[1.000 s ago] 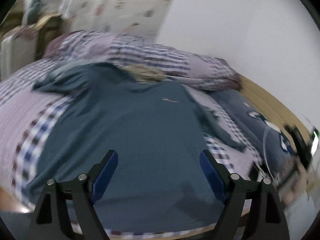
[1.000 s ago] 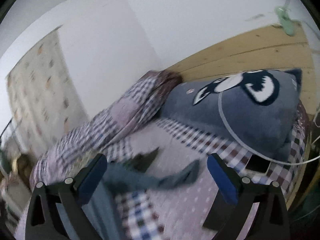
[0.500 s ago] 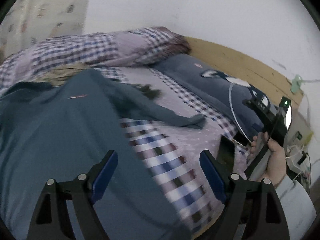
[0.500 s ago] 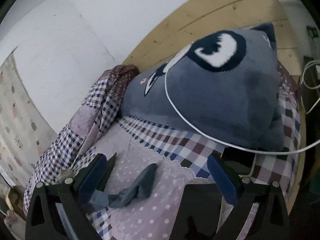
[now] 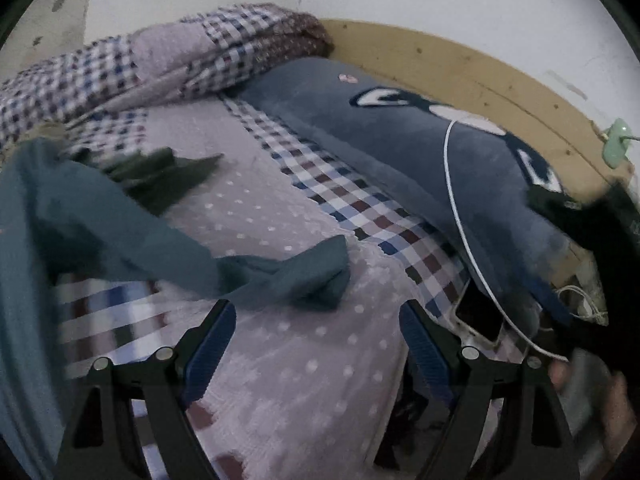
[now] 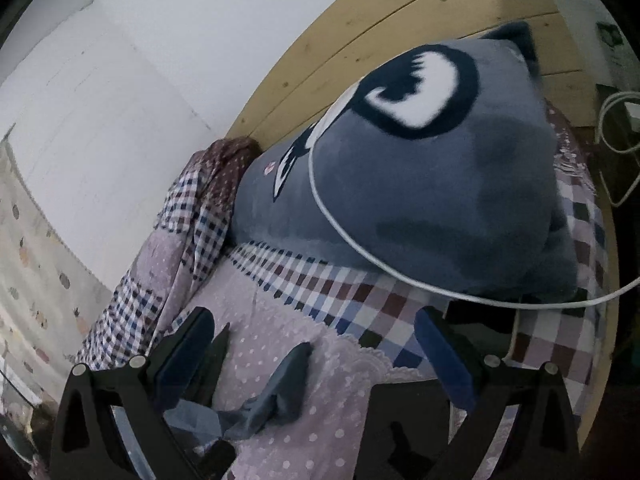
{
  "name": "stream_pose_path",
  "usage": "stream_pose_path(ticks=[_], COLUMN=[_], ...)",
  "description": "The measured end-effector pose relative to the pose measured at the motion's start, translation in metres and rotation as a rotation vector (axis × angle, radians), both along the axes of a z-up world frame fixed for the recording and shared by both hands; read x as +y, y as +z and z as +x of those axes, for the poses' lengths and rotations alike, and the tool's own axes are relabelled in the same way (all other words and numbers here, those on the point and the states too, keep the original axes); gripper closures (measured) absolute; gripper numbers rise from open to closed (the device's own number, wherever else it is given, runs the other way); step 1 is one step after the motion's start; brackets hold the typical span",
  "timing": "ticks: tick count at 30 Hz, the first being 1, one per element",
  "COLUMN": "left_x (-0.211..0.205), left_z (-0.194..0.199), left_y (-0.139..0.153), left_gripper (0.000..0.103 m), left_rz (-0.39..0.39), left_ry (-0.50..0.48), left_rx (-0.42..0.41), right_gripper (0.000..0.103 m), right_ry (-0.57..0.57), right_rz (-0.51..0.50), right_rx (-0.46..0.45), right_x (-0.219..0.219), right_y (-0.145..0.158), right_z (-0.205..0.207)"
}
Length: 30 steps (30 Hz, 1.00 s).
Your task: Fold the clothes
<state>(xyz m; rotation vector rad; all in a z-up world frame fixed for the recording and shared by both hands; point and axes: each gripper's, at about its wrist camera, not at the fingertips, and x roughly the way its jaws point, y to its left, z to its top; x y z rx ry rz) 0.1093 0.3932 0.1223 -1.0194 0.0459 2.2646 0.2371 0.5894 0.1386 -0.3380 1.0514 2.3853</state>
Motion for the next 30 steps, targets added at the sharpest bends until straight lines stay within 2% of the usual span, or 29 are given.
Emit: stream_pose_path(ticks=[5,7,10,11,12,14,17,18,20,22,23,25,27,29,30], left_x=[0.044,0.060,0.073,0.074,0.071,0.064,0.043,0.031,0.005,-0.039,-0.056,-0.115,-0.177,-0.235,-0.272], left_z=[-0.017,-0.023,-0.036,-0.041,-0.047,-0.058,-0.062,-0.063,-0.066,-0.065,-0.065,-0.055,-0.046,-0.045,-0.045], left_y=[-0.014,-0.022,-0.035,-0.039,-0.040,-0.043,-0.021,-0.007,0.025,0.066,0.082,0.119,0.143,0.143,0.134], left_gripper=[0.016,0.018,0.044,0.069,0.088,0.096,0.099,0.099,0.099,0.099,0.099,0.099,0.099,0.099,0.097], left_rz=[-0.092,-0.168,-0.254,-0.270,-0.264,-0.237,-0.160,-0.110,0.001,0.165,0.222,0.394,0.538,0.601,0.616], left_ry=[-0.034,-0.053,-0.050,-0.041,-0.039,-0.036,-0.043,-0.044,-0.045,-0.056,-0.062,-0.070,-0.046,0.038,0.114], left_rx=[0.057,0.070,0.054,0.039,0.010,-0.054,-0.038,-0.032,-0.023,-0.006,0.005,0.076,0.150,0.180,0.186], right_gripper=[0.000,0.001,0.001,0.001,0.001,0.001,0.000,0.001,0.001,0.001,0.001,0.000,0.001,0.001,0.001], right_ry=[-0.042,-0.045,-0.048,-0.048,-0.049,-0.045,-0.040,-0.037,-0.028,-0.020,-0.016,0.001,0.020,0.036,0.047], right_rz=[-0.041,-0.048,-0.054,-0.056,-0.058,-0.067,-0.084,-0.090,-0.096,-0.099,-0.100,-0.099,-0.096,-0.088,-0.084], right_rx=[0.015,0.013,0.009,0.010,0.011,0.013,0.019,0.021,0.027,0.032,0.034,0.040,0.046,0.048,0.048], right_x=[0.012,0.015,0.018,0.018,0.019,0.020,0.020,0.020,0.018,0.016,0.015,0.012,0.009,0.004,0.001], right_y=[-0.002,-0.003,-0.003,-0.003,-0.003,-0.004,-0.006,-0.007,-0.007,-0.007,-0.008,-0.007,-0.006,-0.005,-0.004], right_z=[0.014,0.017,0.020,0.021,0.022,0.022,0.022,0.021,0.020,0.018,0.017,0.014,0.010,0.007,0.004])
